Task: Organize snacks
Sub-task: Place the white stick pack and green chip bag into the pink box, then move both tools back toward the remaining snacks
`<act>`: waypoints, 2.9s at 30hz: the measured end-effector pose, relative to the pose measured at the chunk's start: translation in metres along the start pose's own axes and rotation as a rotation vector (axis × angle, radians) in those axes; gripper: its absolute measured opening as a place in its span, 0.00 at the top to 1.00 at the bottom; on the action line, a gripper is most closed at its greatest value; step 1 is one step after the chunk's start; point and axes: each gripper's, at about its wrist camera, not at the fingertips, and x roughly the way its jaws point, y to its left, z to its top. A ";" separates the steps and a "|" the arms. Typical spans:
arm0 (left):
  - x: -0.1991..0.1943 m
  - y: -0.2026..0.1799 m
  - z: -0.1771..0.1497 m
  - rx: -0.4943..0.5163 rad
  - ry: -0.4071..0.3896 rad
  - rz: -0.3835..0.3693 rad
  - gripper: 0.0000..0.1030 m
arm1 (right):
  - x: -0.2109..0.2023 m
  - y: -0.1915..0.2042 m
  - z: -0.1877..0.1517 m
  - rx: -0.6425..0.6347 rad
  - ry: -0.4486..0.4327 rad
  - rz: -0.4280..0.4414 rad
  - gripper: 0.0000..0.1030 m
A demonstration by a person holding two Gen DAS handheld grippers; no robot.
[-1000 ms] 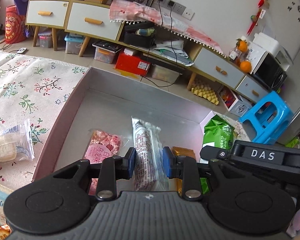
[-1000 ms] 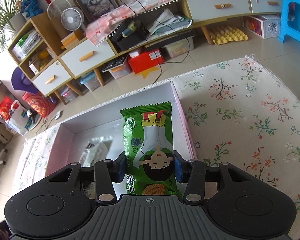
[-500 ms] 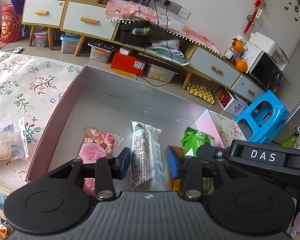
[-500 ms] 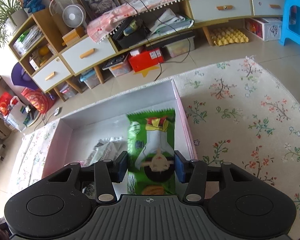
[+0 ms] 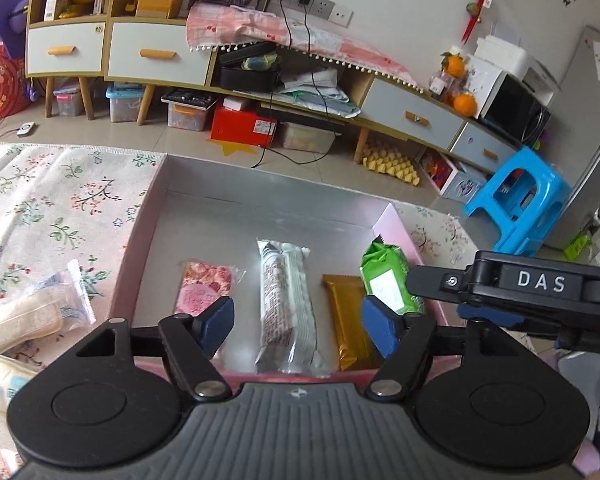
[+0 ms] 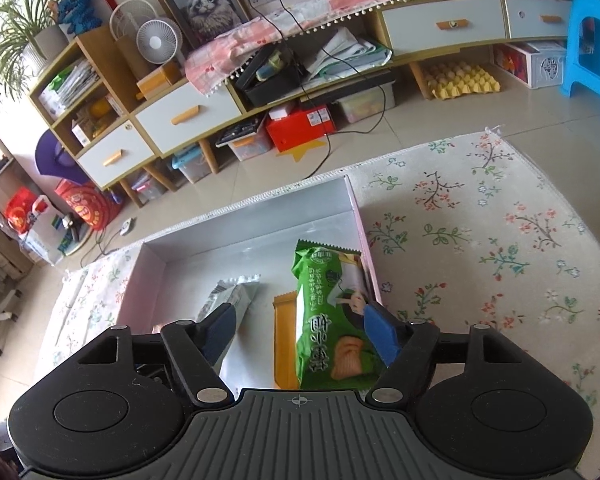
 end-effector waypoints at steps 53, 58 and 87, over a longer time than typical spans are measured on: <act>-0.064 0.112 -0.056 0.251 0.230 0.109 0.16 | 0.000 0.055 -0.091 0.063 0.436 0.013 0.13; -0.058 0.115 -0.061 0.309 0.238 0.060 0.27 | 0.011 0.061 -0.095 0.103 0.454 0.019 0.14; -0.058 0.095 -0.067 0.379 0.274 0.066 0.46 | 0.017 0.106 -0.125 -0.334 0.270 -0.152 0.48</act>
